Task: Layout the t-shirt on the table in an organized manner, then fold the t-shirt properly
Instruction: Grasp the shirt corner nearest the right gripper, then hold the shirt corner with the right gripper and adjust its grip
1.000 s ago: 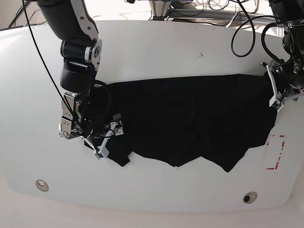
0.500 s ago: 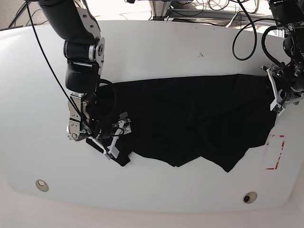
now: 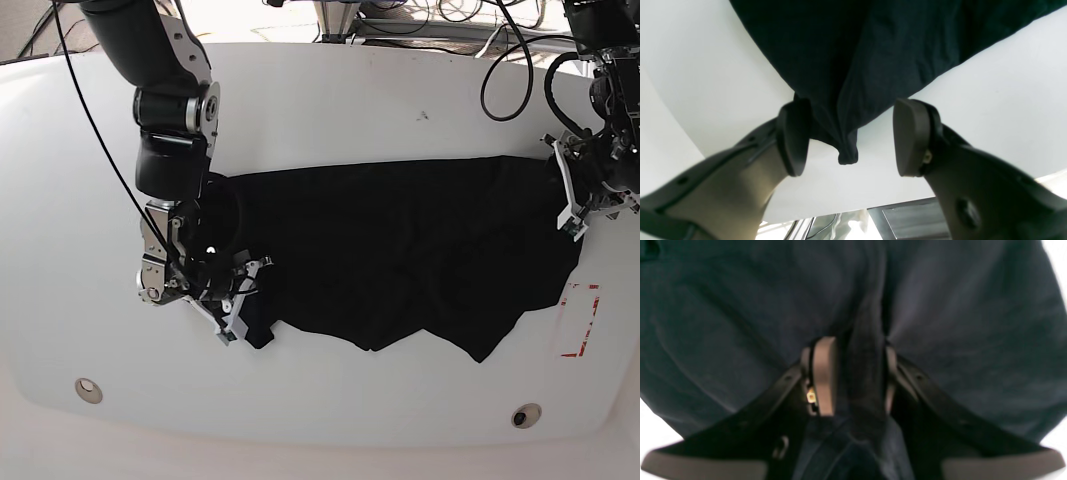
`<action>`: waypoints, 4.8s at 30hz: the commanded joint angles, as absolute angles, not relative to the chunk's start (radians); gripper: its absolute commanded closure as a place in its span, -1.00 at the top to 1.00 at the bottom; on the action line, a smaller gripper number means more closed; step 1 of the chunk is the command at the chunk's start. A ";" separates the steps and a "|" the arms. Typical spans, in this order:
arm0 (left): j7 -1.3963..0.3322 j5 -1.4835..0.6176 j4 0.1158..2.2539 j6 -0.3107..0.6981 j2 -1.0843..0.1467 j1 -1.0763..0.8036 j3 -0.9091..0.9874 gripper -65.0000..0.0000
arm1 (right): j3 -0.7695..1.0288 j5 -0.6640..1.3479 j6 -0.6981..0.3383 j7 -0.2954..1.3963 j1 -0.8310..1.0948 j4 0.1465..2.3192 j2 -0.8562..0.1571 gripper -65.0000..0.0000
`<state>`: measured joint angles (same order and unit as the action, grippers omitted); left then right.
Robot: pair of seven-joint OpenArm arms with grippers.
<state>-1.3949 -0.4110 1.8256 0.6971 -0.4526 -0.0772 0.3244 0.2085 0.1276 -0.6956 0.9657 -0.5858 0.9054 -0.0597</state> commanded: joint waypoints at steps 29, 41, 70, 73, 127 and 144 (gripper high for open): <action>-1.389 -0.406 1.839 0.698 -0.470 -0.065 0.326 0.09 | 0.162 0.137 -0.698 1.018 -0.549 1.159 -0.071 0.59; -1.389 -0.406 1.839 0.698 -0.470 -0.067 0.326 0.09 | 0.160 0.140 -0.698 0.900 -0.552 1.024 -0.104 0.57; -1.389 -0.406 1.839 0.698 -0.470 -0.064 0.326 0.09 | 0.159 0.142 -0.698 0.897 -0.545 1.012 -0.099 0.11; -1.389 -0.406 1.839 0.698 -0.470 -0.064 0.326 0.09 | 0.159 0.142 -0.698 0.898 -0.545 1.012 -0.090 0.09; -1.383 -0.407 1.839 0.698 -0.470 -0.064 0.326 0.09 | 0.159 0.140 -0.698 0.924 -0.481 1.079 -0.061 -0.22; -1.383 -0.409 1.839 0.698 -0.472 -0.068 0.326 0.09 | 0.159 0.140 -0.698 0.975 -0.487 1.185 -0.053 -0.29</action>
<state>-1.3911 -0.4046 1.8252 0.6971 -0.4526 -0.0807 0.3202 0.1570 0.1307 -0.6926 0.9817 -0.4618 1.1591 -0.0475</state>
